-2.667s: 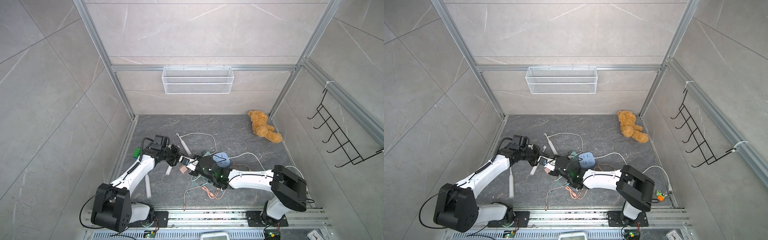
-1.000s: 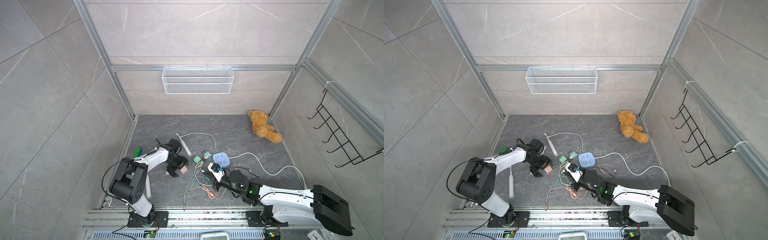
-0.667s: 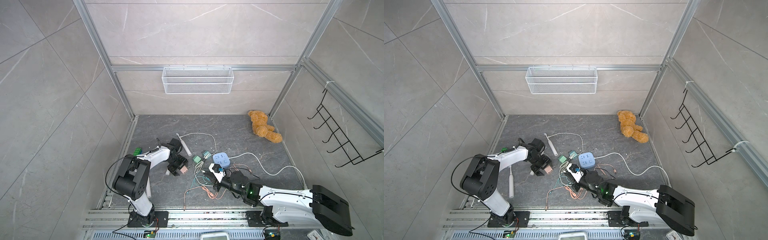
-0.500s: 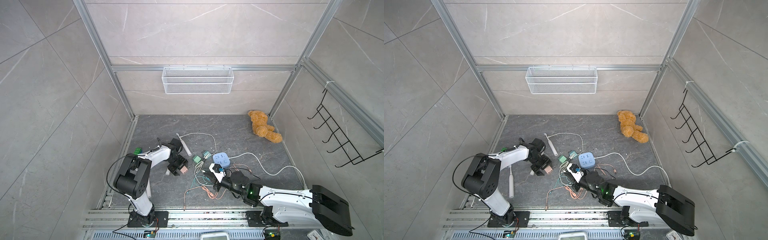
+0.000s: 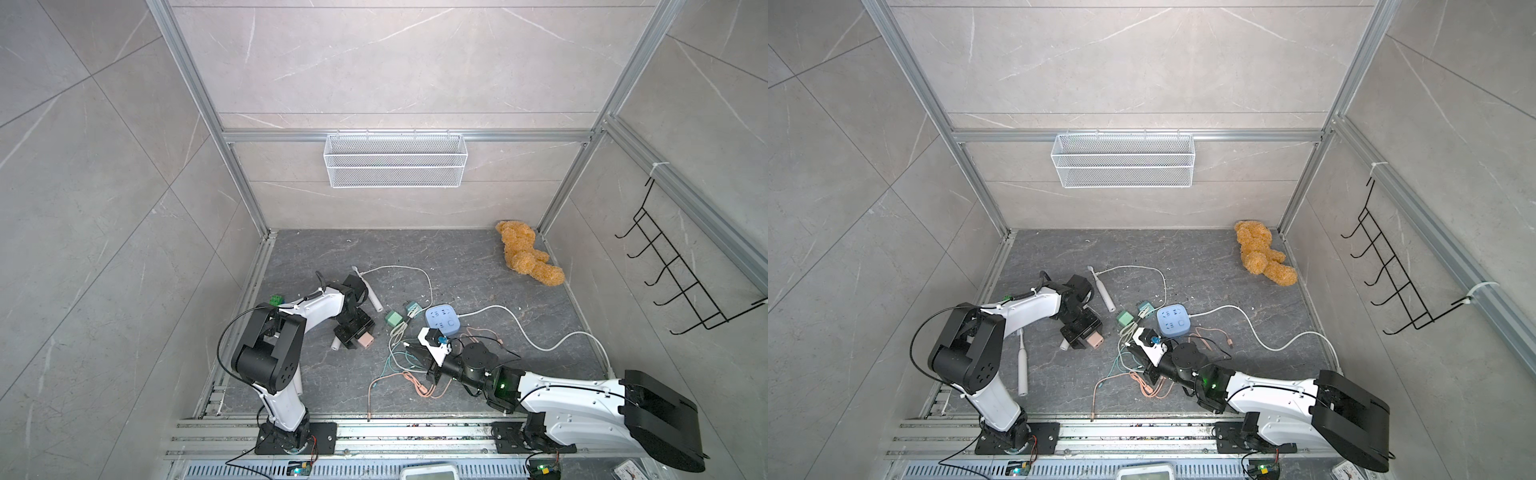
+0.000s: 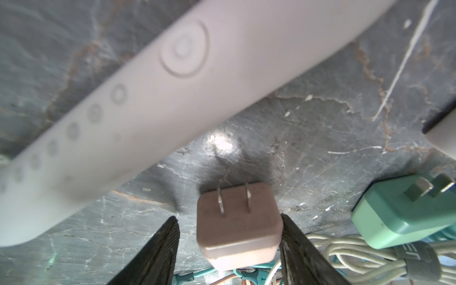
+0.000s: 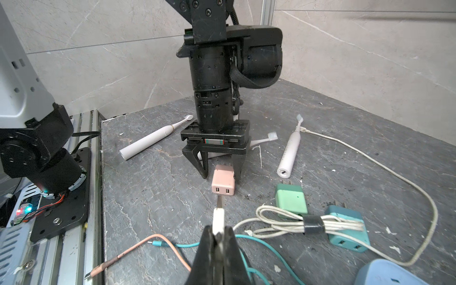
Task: Charge the electric toothbrush
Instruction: Pick up the plug from the center of the board.
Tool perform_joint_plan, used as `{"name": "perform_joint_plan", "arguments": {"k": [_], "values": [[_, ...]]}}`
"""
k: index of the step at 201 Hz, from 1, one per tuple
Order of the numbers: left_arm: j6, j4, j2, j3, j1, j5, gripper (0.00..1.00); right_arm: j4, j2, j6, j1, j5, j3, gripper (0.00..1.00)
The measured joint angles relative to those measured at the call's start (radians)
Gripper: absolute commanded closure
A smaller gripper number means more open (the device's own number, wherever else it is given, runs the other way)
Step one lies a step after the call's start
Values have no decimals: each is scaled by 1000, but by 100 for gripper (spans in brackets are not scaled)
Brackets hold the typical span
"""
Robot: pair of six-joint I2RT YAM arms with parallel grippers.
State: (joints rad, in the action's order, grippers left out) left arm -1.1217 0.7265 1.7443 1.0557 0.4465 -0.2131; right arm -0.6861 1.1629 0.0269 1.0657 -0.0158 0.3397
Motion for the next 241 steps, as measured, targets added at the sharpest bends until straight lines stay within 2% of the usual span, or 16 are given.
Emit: {"name": "perform_joint_plan", "arguments": {"k": [55,78,88,129,161,184,241], "values": [[1,6,30,27,25,26,44,0,0,0,0,10,0,100],[6,11,30,27,25,34,52,0,0,0,0,13,0,100],[10,13,30,27,25,39,59,0,2,0,0,13,0,100],[29,21,28,31,25,36,100,-11,44,0,0,12,0,100],[41,39,-2,40,24,17,100,-43,78,-13,0,-17,0,100],[45,42,-79,68,20,-15,100,-68,124,-34,1,-42,5,100],[12,20,-268,84,-5,-176,100,-108,215,-111,39,-135,86,100]]}}
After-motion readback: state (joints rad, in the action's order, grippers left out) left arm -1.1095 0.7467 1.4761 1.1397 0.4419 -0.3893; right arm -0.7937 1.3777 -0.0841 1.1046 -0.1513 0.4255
